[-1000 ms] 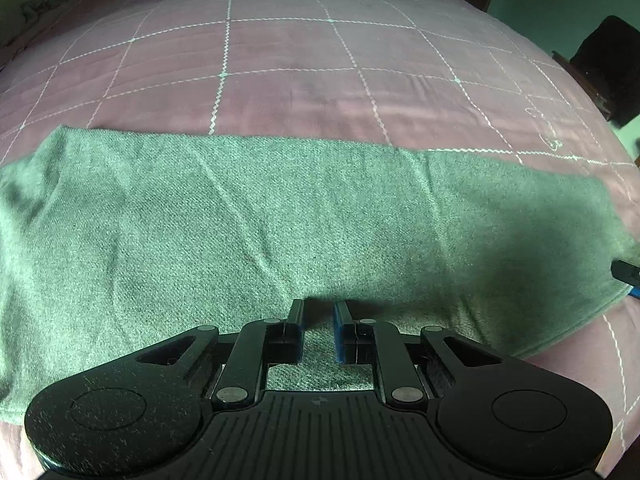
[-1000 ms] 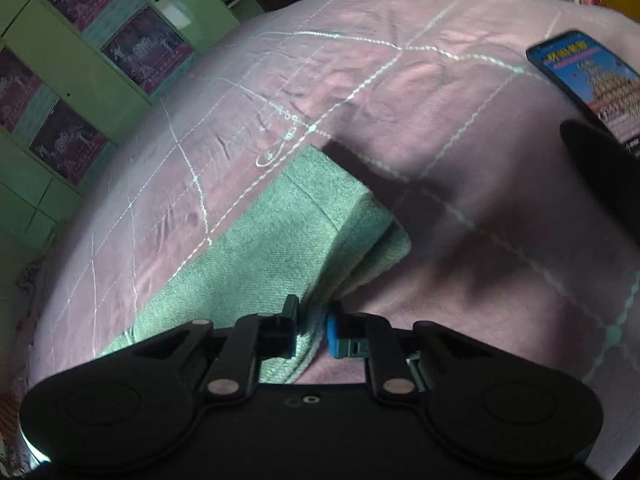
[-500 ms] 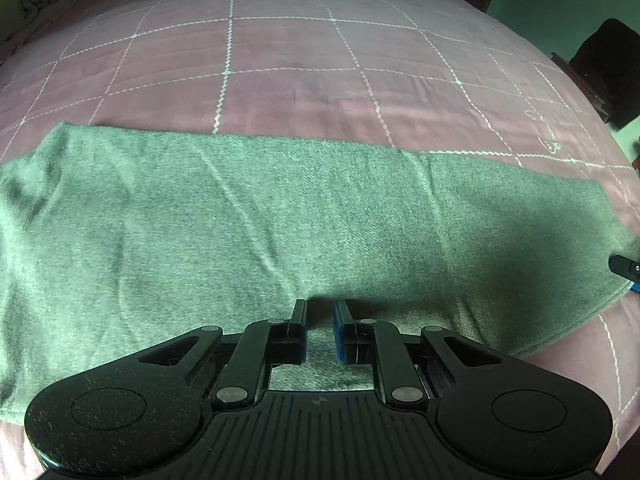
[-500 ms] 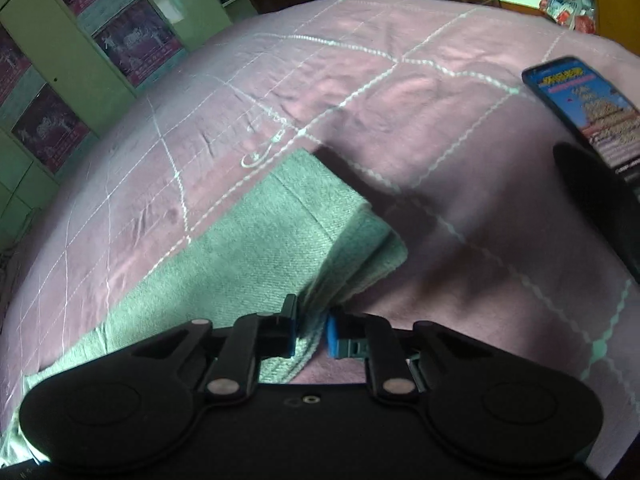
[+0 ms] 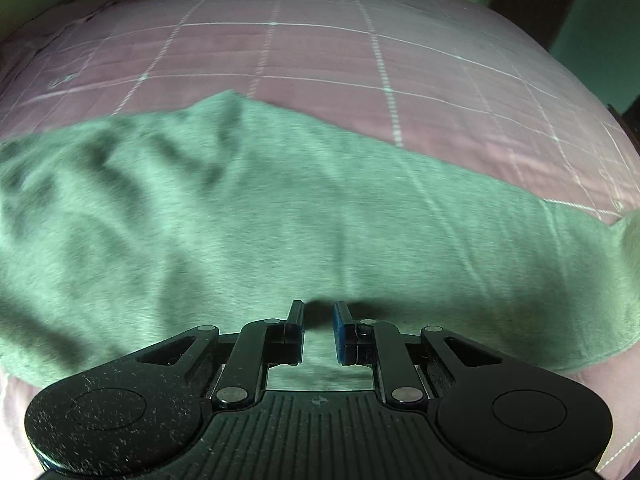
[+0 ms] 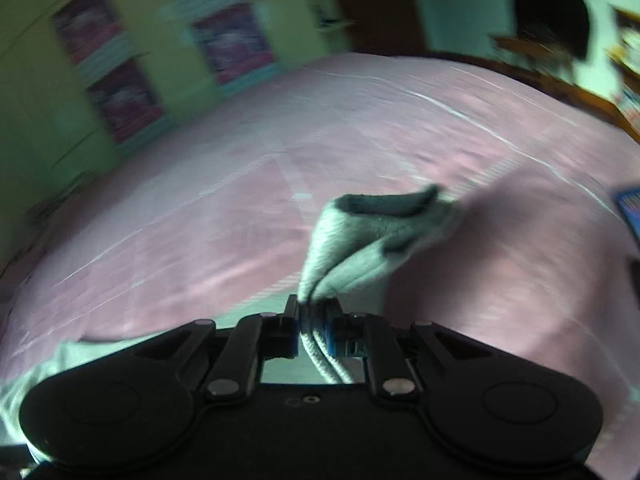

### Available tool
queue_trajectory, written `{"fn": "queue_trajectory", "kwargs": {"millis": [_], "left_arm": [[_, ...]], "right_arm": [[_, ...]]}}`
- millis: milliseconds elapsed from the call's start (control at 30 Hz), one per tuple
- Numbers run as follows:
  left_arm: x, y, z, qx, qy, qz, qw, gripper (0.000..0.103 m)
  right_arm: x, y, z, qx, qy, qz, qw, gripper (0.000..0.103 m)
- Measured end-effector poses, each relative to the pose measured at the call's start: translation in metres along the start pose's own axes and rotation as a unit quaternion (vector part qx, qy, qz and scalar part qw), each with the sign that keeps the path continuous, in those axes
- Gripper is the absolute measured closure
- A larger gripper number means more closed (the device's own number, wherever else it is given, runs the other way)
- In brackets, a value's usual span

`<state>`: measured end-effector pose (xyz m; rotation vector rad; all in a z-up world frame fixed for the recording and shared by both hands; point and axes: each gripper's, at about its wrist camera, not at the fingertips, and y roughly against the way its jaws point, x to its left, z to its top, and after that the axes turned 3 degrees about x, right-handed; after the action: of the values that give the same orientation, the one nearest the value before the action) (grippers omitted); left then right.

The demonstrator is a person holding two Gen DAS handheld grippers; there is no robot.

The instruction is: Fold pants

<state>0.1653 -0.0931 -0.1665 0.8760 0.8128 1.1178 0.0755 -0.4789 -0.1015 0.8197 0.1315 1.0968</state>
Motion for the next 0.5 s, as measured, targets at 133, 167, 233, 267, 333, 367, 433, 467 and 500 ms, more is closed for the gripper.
{"fn": "queue_trajectory", "kwargs": {"millis": [133, 167, 233, 267, 333, 367, 433, 467, 500], "left_arm": [[0.024, 0.003, -0.003, 0.000, 0.020, 0.005, 0.9998, 0.089], [0.028, 0.003, -0.004, 0.001, 0.025, 0.003, 0.9997, 0.089], [0.034, 0.003, -0.006, 0.004, 0.034, 0.002, 0.9994, 0.089], [0.036, 0.002, -0.006, 0.005, 0.036, 0.001, 0.9993, 0.089], [0.039, 0.000, -0.008, 0.011, 0.039, -0.005, 0.9992, 0.089], [0.039, -0.001, -0.008, 0.012, 0.039, -0.008, 0.9991, 0.089], [0.038, -0.001, -0.006, 0.017, 0.041, -0.024, 0.9987, 0.089], [0.038, -0.001, -0.006, 0.021, 0.047, -0.037, 0.9980, 0.089], [0.037, -0.001, -0.005, 0.025, 0.054, -0.053, 0.9968, 0.089]], "right_arm": [[0.070, -0.015, -0.008, 0.014, 0.074, 0.064, 0.995, 0.091], [0.087, -0.021, -0.014, 0.024, 0.092, 0.082, 0.992, 0.091], [0.116, -0.034, -0.030, 0.048, 0.119, 0.107, 0.986, 0.091], [0.127, -0.042, -0.039, 0.068, 0.130, 0.119, 0.982, 0.090], [0.142, -0.064, -0.060, 0.123, 0.146, 0.137, 0.972, 0.078], [0.146, -0.076, -0.071, 0.157, 0.155, 0.137, 0.966, 0.076], [0.145, -0.088, -0.086, 0.188, 0.155, 0.137, 0.960, 0.073], [0.143, -0.084, -0.086, 0.180, 0.152, 0.140, 0.962, 0.072], [0.140, -0.081, -0.082, 0.181, 0.144, 0.146, 0.962, 0.069]]}}
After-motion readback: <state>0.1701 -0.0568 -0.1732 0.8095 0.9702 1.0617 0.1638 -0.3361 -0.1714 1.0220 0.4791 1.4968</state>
